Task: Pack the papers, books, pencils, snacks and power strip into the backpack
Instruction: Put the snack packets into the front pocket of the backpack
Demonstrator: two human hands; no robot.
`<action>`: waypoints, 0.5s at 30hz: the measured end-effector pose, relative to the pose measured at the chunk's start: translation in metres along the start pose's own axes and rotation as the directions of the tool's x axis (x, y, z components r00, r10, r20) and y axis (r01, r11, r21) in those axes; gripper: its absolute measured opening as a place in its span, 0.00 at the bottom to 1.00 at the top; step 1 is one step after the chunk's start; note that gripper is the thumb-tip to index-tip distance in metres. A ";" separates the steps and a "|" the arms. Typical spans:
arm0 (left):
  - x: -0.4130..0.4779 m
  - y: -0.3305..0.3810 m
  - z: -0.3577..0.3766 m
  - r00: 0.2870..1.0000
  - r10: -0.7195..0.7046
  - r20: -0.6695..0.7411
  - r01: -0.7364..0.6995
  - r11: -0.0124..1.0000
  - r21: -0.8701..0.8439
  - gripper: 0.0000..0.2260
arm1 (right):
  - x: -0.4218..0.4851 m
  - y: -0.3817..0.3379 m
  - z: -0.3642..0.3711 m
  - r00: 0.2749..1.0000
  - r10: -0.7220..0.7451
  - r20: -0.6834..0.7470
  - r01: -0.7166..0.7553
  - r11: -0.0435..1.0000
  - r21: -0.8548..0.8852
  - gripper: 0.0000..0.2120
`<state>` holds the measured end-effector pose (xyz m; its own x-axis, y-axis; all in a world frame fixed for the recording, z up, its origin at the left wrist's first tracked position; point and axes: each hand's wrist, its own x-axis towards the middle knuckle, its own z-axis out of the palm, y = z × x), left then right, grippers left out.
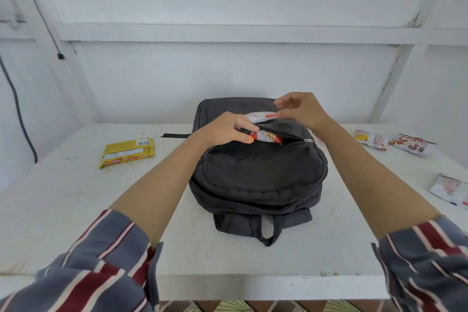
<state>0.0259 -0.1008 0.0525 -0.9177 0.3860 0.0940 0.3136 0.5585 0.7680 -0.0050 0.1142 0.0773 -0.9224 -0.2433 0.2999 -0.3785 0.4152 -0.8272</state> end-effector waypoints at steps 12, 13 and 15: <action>-0.001 -0.005 0.003 1.000 0.004 0.028 -0.004 1.000 0.017 0.17 | 0.027 0.021 0.028 0.961 0.065 0.269 -0.013 0.981 -0.191 0.14; -0.001 -0.005 0.003 0.999 0.006 0.031 -0.006 1.000 0.024 0.17 | 0.028 0.023 0.029 0.965 0.048 0.258 0.009 0.976 -0.217 0.14; -0.001 -0.004 0.002 1.000 0.009 0.030 -0.010 1.000 0.030 0.17 | 0.029 0.025 0.029 0.975 0.009 0.220 0.050 0.965 -0.258 0.13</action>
<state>0.0259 -0.1016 0.0481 -0.9072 0.4126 0.0821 0.3298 0.5763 0.7478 -0.0394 0.0917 0.0515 -0.8863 -0.4264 0.1809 -0.4307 0.6150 -0.6604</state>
